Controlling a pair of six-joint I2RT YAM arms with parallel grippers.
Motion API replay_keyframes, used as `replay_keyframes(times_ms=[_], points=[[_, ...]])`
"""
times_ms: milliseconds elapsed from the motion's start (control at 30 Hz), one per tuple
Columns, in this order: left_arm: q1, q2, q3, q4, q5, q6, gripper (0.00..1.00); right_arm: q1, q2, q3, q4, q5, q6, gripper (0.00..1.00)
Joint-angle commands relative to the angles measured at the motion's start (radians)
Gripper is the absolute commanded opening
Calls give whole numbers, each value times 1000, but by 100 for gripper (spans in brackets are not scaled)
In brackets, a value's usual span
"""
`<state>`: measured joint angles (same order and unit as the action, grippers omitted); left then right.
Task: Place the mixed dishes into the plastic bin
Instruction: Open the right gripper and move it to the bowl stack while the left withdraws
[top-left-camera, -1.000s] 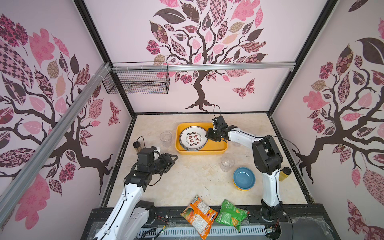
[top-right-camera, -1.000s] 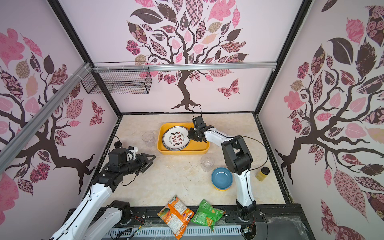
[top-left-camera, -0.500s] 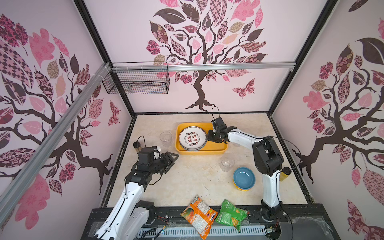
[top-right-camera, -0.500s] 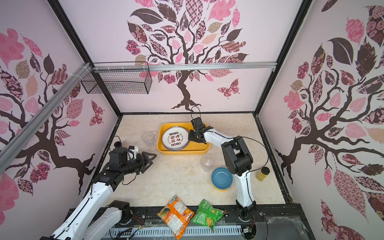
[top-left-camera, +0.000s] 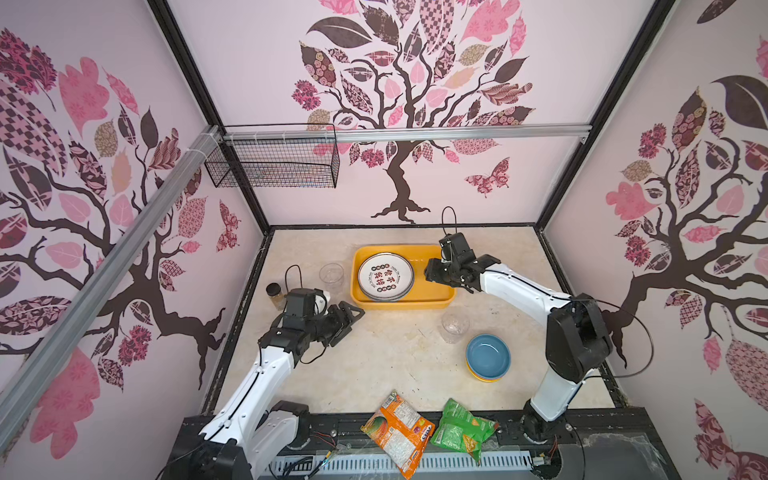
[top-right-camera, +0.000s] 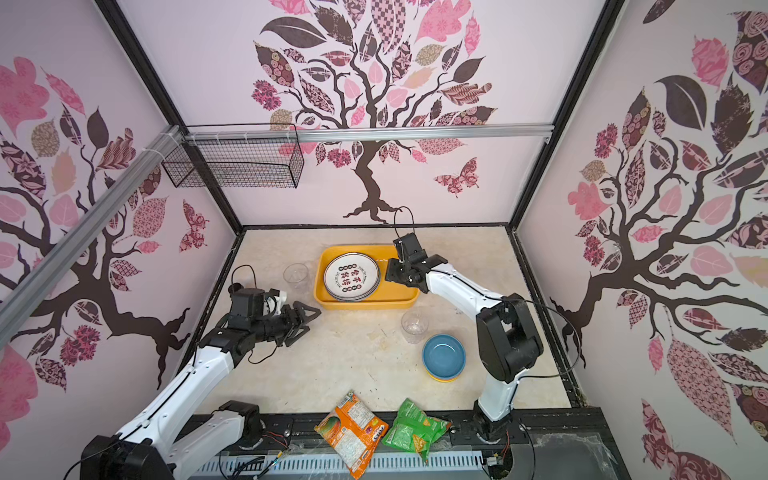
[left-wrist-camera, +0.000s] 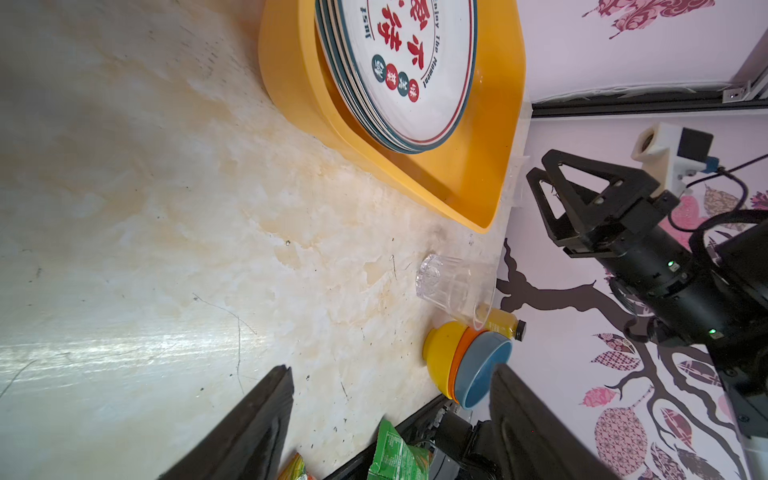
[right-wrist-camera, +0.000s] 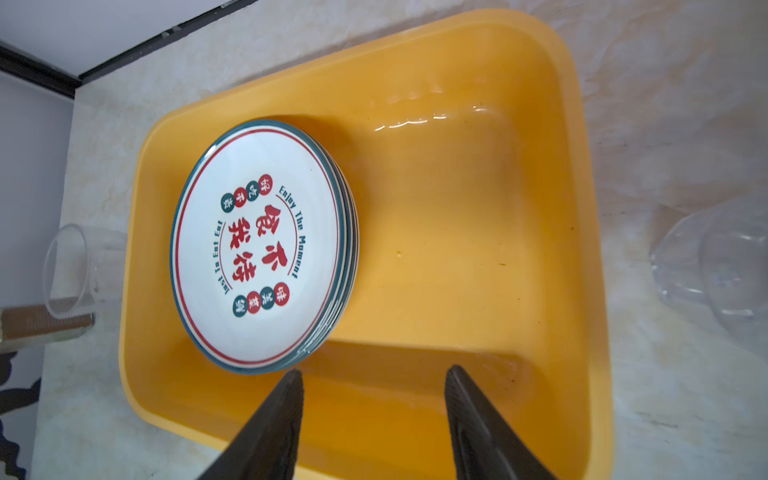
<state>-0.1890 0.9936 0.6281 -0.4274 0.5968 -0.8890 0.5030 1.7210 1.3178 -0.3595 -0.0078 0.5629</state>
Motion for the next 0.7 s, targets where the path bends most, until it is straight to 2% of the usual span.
replay_keyframes(times_ms=[0,133,367,533,667], points=[[-27,35,85,4,12,61,78,3,-98,-43,-55,23,-9,63],[-95,111,176,-73,-23,135,78,-5,-171,-64,-138,32,-23,65],[-177,211,287,-141,-19,236,76,-24,-292,-63,-346,133,-10,65],[-252,270,363,-174,-15,300,74,-114,-397,-89,-504,130,10,64],[-304,308,402,-179,0,348,73,-115,-473,-89,-613,180,21,64]])
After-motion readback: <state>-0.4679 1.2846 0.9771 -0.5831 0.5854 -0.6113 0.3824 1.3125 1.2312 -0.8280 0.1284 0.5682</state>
